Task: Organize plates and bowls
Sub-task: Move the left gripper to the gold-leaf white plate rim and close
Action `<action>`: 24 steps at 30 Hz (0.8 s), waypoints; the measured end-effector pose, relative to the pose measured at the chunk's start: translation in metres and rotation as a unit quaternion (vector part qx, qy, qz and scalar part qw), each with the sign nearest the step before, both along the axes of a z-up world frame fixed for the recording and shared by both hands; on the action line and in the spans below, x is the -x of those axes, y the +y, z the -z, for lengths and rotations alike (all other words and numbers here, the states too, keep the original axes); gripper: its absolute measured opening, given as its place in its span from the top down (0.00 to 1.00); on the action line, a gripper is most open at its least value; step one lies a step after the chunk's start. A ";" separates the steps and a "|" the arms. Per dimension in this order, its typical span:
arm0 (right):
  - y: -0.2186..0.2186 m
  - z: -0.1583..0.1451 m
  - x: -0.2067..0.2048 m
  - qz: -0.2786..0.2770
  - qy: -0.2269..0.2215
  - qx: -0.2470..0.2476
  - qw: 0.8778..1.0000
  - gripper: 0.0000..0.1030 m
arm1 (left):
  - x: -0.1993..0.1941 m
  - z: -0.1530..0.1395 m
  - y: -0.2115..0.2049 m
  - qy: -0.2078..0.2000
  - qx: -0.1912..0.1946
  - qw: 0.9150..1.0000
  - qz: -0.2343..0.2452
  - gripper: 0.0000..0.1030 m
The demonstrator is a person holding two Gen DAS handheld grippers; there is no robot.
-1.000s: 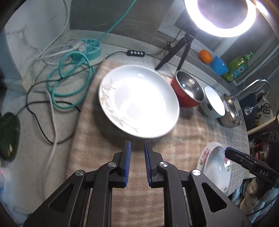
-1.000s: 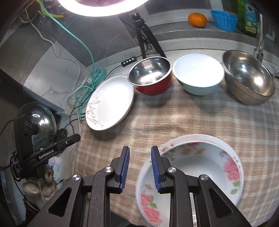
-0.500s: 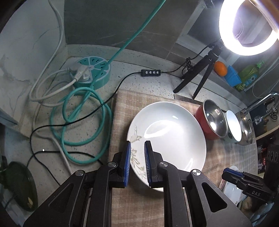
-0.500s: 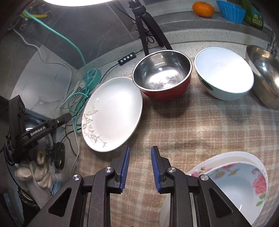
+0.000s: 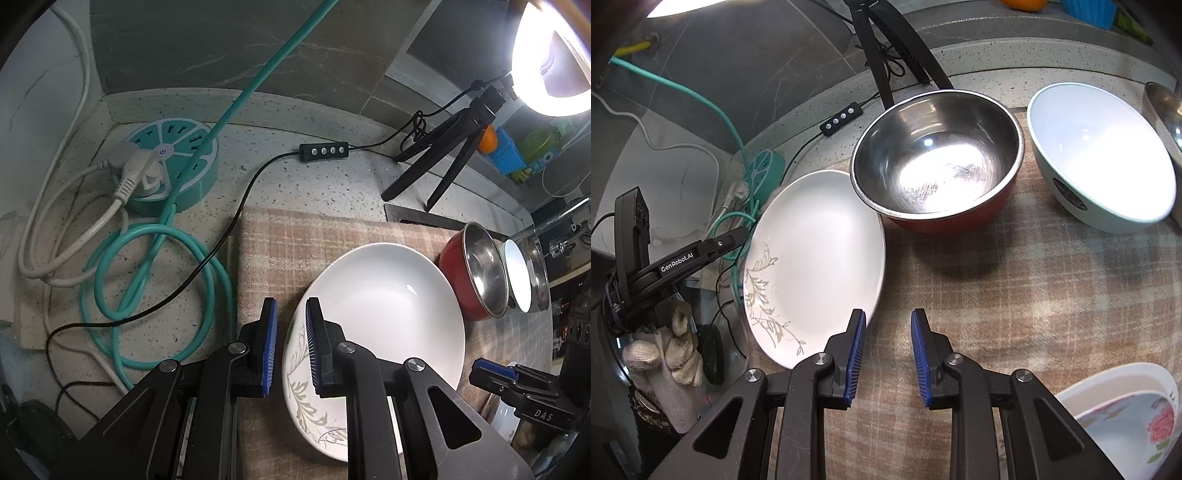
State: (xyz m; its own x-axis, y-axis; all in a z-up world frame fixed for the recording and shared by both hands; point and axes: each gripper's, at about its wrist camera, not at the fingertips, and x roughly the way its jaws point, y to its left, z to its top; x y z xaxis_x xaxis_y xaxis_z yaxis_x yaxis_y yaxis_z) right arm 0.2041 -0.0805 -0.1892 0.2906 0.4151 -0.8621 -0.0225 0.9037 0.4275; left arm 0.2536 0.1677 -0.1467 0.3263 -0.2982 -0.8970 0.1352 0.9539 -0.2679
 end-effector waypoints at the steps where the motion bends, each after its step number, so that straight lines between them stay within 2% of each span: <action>1: 0.001 0.001 -0.002 0.001 0.000 -0.001 1.000 0.78 | -0.001 0.001 -0.001 0.003 0.002 1.000 0.004 0.86; 12: 0.010 0.006 -0.016 -0.001 0.005 0.003 1.000 0.79 | -0.005 0.011 -0.008 0.016 0.003 1.000 0.020 0.86; 17: 0.016 0.010 -0.021 -0.006 0.008 0.011 1.000 0.87 | -0.008 0.015 -0.009 0.022 0.008 1.000 0.019 0.86; 24: 0.019 0.013 -0.025 -0.009 0.010 0.010 1.000 0.92 | -0.010 0.017 -0.010 0.021 0.002 1.000 0.021 0.88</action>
